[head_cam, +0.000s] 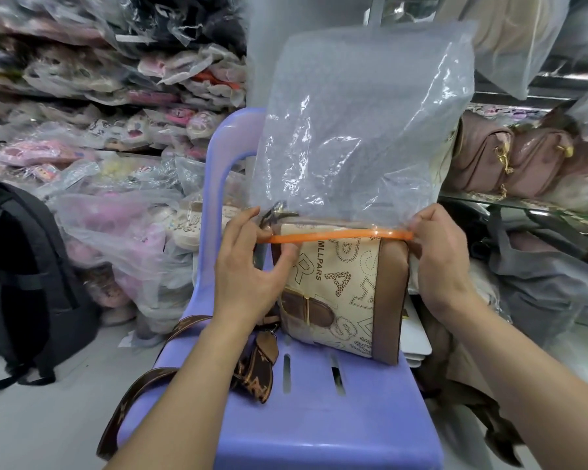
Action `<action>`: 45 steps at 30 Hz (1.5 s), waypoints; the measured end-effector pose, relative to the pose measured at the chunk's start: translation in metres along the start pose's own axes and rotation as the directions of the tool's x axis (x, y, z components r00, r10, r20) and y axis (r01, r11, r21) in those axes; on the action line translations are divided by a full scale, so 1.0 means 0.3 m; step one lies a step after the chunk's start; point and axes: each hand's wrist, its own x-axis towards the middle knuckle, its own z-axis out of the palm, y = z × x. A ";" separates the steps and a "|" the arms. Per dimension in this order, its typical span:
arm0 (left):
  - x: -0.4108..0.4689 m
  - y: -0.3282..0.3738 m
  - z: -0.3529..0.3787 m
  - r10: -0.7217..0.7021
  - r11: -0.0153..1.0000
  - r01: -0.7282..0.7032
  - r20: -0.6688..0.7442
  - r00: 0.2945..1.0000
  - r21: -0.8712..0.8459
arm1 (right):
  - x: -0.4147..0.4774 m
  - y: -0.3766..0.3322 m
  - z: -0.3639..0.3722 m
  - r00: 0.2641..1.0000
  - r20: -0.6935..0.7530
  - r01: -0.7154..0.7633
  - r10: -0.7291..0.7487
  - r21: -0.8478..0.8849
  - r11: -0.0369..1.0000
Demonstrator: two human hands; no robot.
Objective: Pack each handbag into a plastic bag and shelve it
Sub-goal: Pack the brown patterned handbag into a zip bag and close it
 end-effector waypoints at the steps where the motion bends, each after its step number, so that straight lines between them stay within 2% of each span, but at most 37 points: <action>1: 0.008 0.014 -0.002 -0.079 0.993 0.079 0.011 0.997 -0.084 | -0.005 0.002 -0.005 0.999 -0.016 0.039 -0.040 -0.093 0.995; 3: 0.041 0.035 -0.010 -0.292 0.907 0.284 0.019 0.956 -0.311 | -0.008 0.014 -0.021 0.994 -0.029 0.094 -0.102 -0.213 0.972; 5: 0.078 0.041 -0.018 -0.457 0.762 0.452 0.109 0.883 -0.465 | -0.008 0.018 -0.037 0.991 -0.009 0.126 -0.132 -0.242 0.962; 8: 0.091 -0.003 -0.026 -0.423 0.679 0.554 0.361 0.831 -0.482 | 0.001 0.019 -0.052 0.987 0.064 0.161 -0.149 -0.263 0.951; 11: 0.077 -0.039 -0.036 -0.417 0.687 0.605 0.463 0.782 -0.403 | 0.010 0.007 -0.074 0.981 0.169 0.138 -0.098 -0.245 0.960; 14: 0.064 -0.025 -0.036 -0.385 0.721 0.609 0.540 0.748 -0.330 | 0.005 0.013 -0.101 0.972 0.231 0.095 -0.044 -0.216 0.972; 17: 0.039 -0.030 -0.023 -0.384 0.746 0.615 0.591 0.710 -0.254 | -0.032 0.036 -0.070 0.984 0.176 0.072 -0.037 -0.201 0.977; 20: 0.010 -0.049 0.003 -0.408 0.786 0.593 0.574 0.710 -0.174 | -0.055 0.071 -0.029 0.995 0.086 0.059 -0.047 -0.143 0.988; 26: 0.025 -0.055 -0.001 -0.436 0.848 0.530 0.566 0.699 -0.002 | -0.061 0.074 -0.035 0.995 0.095 0.048 -0.037 -0.111 0.993; 32: -0.005 0.017 0.041 -0.418 0.856 0.501 0.398 0.816 -0.129 | -0.068 0.076 -0.049 0.994 0.092 0.069 -0.057 -0.133 0.989; 38: 0.035 0.066 -0.002 -0.460 0.880 0.475 0.266 0.847 0.010 | -0.056 0.123 -0.052 0.992 0.086 -0.093 0.098 -0.057 0.994; 45: 0.056 0.013 -0.089 -0.525 0.840 0.521 0.469 0.710 0.151 | -0.060 0.118 0.007 0.987 0.083 -0.137 0.136 0.009 0.990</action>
